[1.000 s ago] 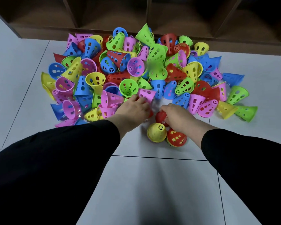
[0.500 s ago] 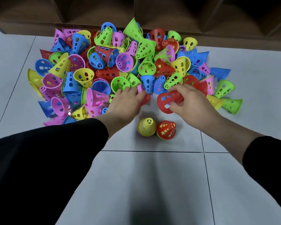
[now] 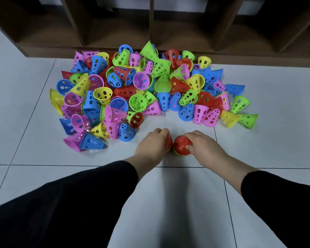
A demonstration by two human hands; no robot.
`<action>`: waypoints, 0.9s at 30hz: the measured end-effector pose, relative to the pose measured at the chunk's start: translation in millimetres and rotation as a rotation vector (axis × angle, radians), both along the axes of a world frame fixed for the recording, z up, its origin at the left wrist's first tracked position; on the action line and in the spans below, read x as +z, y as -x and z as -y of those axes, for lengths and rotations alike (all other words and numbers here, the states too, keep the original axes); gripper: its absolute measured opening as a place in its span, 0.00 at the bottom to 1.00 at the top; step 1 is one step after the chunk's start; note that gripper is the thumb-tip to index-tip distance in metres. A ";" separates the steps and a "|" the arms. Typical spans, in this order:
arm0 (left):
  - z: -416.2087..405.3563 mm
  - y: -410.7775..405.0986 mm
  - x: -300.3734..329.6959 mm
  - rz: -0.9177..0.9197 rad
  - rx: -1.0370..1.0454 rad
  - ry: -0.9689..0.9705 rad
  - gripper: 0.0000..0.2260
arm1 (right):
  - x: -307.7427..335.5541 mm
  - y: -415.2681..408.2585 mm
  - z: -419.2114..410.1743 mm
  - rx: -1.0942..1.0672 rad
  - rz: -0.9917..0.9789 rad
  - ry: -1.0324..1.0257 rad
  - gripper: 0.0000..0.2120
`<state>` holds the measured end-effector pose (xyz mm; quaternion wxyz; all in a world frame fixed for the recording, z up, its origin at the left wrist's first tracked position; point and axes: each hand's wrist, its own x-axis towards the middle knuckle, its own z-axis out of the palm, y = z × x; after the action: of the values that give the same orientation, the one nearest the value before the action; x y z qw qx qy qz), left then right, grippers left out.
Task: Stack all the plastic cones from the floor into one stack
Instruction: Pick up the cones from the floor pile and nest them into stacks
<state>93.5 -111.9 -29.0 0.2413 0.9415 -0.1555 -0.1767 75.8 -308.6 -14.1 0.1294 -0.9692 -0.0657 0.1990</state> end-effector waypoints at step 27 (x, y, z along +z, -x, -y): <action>-122.2 -41.5 -46.2 0.177 0.063 -0.386 0.22 | -30.7 -124.9 -155.1 0.385 0.021 0.058 0.22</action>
<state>134.9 10.3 -75.2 0.0473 0.9865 -0.1099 -0.1122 200.8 -153.5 -44.9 0.0604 -0.9441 -0.2454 0.2118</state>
